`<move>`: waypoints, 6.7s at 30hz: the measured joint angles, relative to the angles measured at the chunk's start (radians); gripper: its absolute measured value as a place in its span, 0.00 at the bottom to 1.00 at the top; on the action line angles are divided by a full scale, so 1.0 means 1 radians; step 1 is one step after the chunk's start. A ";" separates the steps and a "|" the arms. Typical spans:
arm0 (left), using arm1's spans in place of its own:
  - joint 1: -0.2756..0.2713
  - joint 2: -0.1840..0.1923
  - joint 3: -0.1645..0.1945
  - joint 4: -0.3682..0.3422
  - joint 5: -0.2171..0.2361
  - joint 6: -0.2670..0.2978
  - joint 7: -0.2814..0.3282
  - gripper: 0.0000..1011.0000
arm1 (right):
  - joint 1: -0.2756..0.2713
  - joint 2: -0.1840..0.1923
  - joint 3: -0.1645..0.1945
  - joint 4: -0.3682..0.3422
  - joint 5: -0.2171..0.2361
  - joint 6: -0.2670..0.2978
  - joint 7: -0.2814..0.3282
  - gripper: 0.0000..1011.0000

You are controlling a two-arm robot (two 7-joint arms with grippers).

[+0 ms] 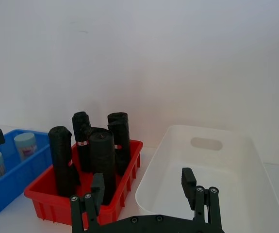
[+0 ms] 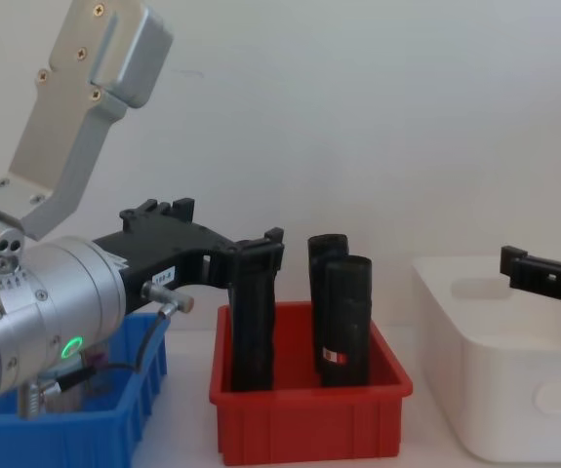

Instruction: Pick the cotton swabs from the blue box and place them into the white box.

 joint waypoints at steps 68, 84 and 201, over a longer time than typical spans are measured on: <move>-0.111 -0.049 -0.074 0.179 -0.087 0.138 0.036 0.99 | 0.000 0.000 0.000 0.000 0.000 0.000 0.000 0.99; -0.130 -0.023 -0.132 0.246 -0.126 0.229 0.034 0.99 | 0.000 0.000 0.000 0.000 0.000 0.000 0.000 0.99; -0.183 0.042 -0.223 0.040 -0.138 0.461 -0.343 0.66 | 0.000 0.000 0.000 0.000 0.000 0.000 0.000 0.99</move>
